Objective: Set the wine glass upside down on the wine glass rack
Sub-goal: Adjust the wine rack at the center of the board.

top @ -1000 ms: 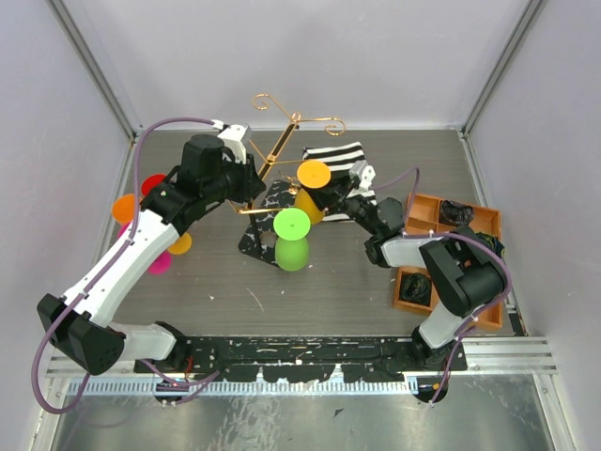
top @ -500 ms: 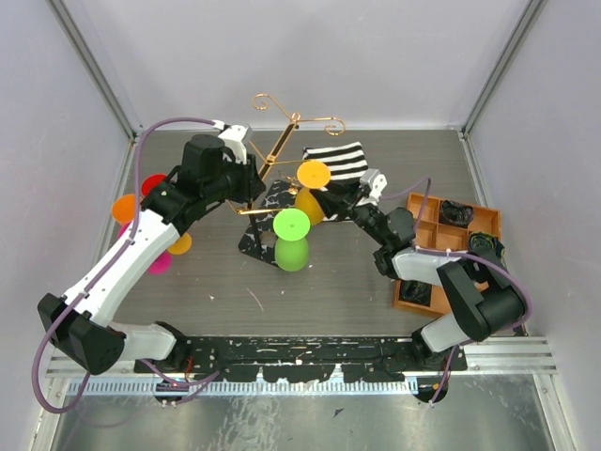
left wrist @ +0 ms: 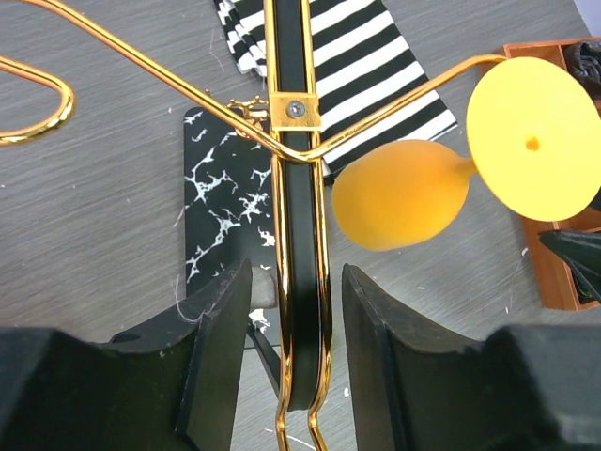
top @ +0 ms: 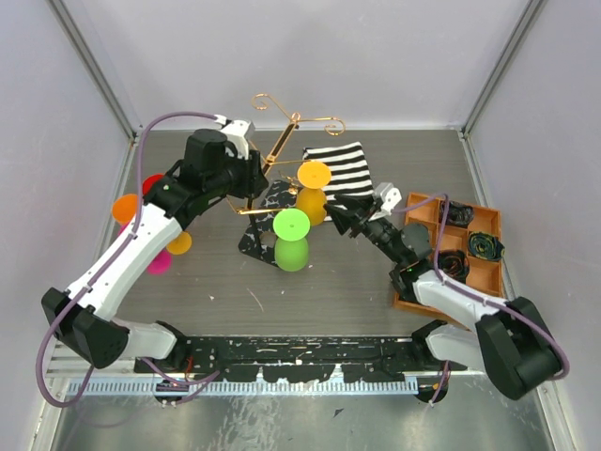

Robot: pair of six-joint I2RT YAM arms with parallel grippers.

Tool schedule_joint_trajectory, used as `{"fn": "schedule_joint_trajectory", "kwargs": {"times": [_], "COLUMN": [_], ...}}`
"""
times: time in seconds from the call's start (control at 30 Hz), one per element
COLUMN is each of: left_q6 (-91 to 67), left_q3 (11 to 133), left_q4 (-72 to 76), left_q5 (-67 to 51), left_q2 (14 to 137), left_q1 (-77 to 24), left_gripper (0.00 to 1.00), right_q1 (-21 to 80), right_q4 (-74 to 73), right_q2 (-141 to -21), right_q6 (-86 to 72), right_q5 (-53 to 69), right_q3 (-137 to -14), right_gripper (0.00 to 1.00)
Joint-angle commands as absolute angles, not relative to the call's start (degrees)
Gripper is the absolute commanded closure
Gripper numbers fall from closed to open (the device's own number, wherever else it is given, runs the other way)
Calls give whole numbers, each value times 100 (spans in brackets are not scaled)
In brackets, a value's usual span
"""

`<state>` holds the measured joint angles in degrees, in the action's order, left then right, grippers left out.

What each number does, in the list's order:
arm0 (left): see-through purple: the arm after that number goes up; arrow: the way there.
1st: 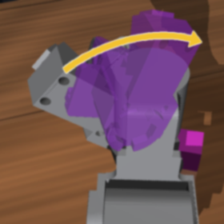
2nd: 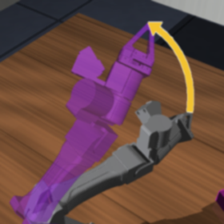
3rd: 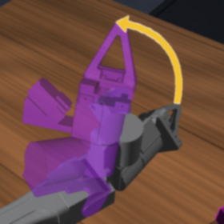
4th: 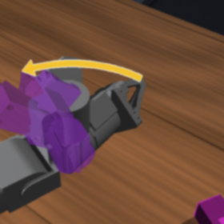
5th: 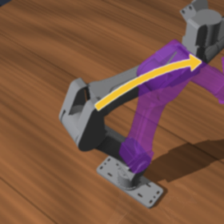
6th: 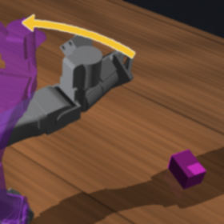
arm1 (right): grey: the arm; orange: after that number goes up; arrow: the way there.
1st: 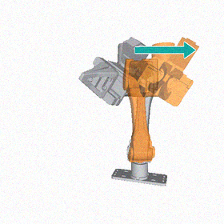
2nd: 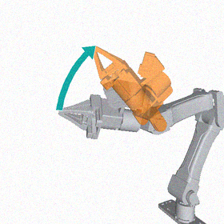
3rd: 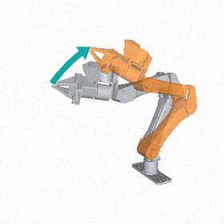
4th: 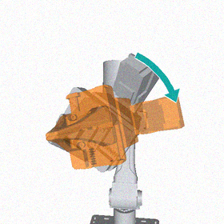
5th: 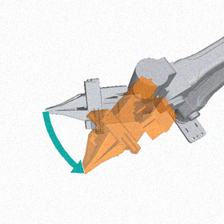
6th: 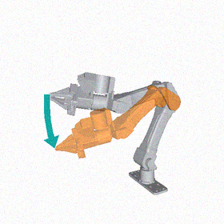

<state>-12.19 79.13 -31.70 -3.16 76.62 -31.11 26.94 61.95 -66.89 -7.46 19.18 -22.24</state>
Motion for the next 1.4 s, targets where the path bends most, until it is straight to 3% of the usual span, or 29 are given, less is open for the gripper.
{"fn": "schedule_joint_trajectory", "kwargs": {"times": [0.0, 0.37, 0.73, 1.37], "left_q6": [-1114, -997, -785, -758], "left_q3": [8357, 8971, 9352, 9968], "left_q4": [-3399, -4052, -4413, -4702], "left_q5": [-156, 274, 879, 1780], "left_q2": [7754, 8120, 8482, 8981], "left_q1": [-3085, -3246, -3527, -3701], "left_gripper": [49, 49, 47, 79], "right_q1": [2719, 2722, 2716, 2720], "right_q4": [5155, 3522, 2984, 2874], "right_q2": [-5951, -4259, -3708, -3787], "right_q6": [-589, -974, -993, -1018], "right_q5": [1542, 1184, 1159, 1140], "right_q3": [-2150, -1882, -1872, -1925], "right_gripper": [54, 53, 52, 52]}}
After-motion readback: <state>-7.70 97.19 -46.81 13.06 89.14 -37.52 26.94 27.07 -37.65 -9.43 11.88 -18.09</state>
